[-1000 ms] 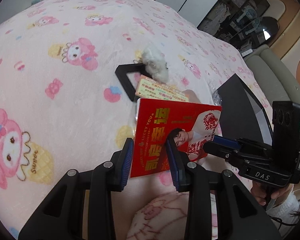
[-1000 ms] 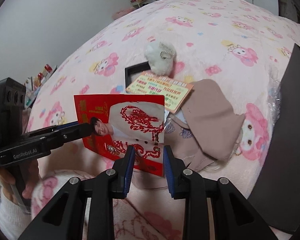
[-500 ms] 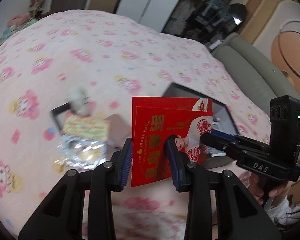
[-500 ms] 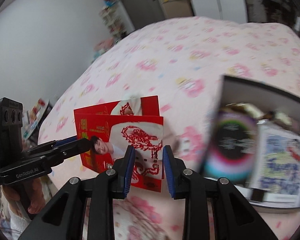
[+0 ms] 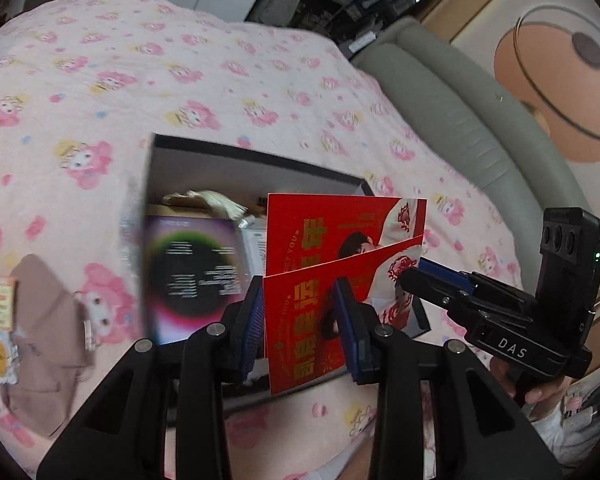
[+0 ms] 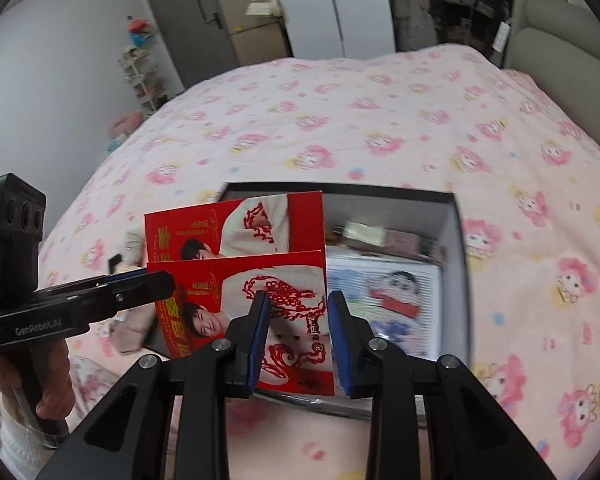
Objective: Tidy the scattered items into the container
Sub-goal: 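Carry the red envelopes to the black box and lower them inside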
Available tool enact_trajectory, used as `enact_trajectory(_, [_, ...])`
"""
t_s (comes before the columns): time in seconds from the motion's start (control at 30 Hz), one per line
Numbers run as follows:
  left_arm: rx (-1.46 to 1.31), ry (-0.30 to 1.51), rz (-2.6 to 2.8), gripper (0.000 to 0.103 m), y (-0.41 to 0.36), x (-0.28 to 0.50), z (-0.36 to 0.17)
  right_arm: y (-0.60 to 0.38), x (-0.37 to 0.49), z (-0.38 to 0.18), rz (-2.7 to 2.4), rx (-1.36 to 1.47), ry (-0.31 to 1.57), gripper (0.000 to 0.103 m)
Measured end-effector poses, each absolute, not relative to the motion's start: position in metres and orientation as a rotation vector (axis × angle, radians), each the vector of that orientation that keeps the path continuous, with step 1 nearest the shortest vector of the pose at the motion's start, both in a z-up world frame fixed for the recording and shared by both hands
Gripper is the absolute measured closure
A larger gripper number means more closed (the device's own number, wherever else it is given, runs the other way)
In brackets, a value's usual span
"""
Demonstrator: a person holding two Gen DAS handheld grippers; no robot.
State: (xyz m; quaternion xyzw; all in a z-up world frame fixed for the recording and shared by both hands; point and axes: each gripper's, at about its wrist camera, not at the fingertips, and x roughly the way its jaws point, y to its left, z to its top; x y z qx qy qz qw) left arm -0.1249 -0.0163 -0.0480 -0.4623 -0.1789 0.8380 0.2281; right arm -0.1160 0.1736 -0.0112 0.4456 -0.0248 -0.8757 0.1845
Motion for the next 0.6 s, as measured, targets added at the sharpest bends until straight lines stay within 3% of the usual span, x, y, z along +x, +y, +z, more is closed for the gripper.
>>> enact_trajectory(0.2, [-1.442, -0.389, 2.28, 0.07, 0.021, -0.15, -0.089, 0.21, -0.143, -0.054, -2.386, 1.42, -0.184, 0.076])
enact_trajectory(0.3, [-1.532, -0.452, 2.169, 0.07, 0.023, -0.162, -0.111, 0.224, -0.149, -0.071, -2.344, 1.468, -0.271, 0.076])
enact_trajectory(0.47, [-1.621, -0.355, 2.158, 0.069, 0.04, -0.165, -0.12, 0.224, -0.151, -0.083, -2.34, 1.53, -0.227, 0.076])
enact_trajectory(0.6, [-1.707, -0.249, 2.137, 0.063, 0.058, -0.167, -0.126, 0.221, -0.153, -0.093, -2.386, 1.558, -0.119, 0.076])
